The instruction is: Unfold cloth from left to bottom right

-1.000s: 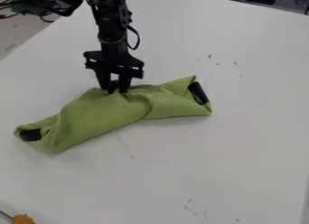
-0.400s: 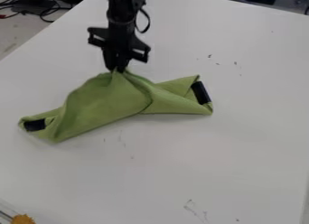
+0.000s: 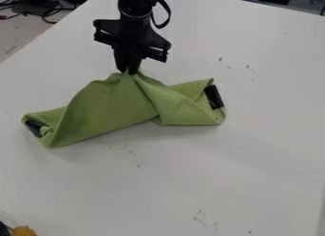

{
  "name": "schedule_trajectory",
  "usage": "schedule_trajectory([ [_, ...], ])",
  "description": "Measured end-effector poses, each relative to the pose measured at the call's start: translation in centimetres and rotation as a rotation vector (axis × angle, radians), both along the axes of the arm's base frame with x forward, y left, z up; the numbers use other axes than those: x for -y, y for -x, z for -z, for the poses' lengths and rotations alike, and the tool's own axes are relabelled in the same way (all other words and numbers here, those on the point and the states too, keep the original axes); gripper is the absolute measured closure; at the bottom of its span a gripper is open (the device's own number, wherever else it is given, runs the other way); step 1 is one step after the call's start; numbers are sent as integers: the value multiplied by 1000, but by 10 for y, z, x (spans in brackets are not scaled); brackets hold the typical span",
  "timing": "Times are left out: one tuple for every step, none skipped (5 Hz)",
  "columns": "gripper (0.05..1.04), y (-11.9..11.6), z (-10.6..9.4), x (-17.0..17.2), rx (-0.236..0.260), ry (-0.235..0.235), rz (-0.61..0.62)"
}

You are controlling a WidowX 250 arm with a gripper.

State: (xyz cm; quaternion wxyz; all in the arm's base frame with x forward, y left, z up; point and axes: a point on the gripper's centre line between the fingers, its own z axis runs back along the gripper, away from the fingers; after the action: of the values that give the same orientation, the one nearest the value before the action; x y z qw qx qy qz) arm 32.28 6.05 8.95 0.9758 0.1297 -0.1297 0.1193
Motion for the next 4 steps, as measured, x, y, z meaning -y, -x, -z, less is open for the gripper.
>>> schedule_trajectory([
  [964, 29, 7, 16, -24, 49, -61],
  [968, 52, 13, 34, -54, 91, -108],
  [969, 71, 21, 48, -64, 115, -143],
  [969, 84, 30, 59, -88, 142, -180],
])
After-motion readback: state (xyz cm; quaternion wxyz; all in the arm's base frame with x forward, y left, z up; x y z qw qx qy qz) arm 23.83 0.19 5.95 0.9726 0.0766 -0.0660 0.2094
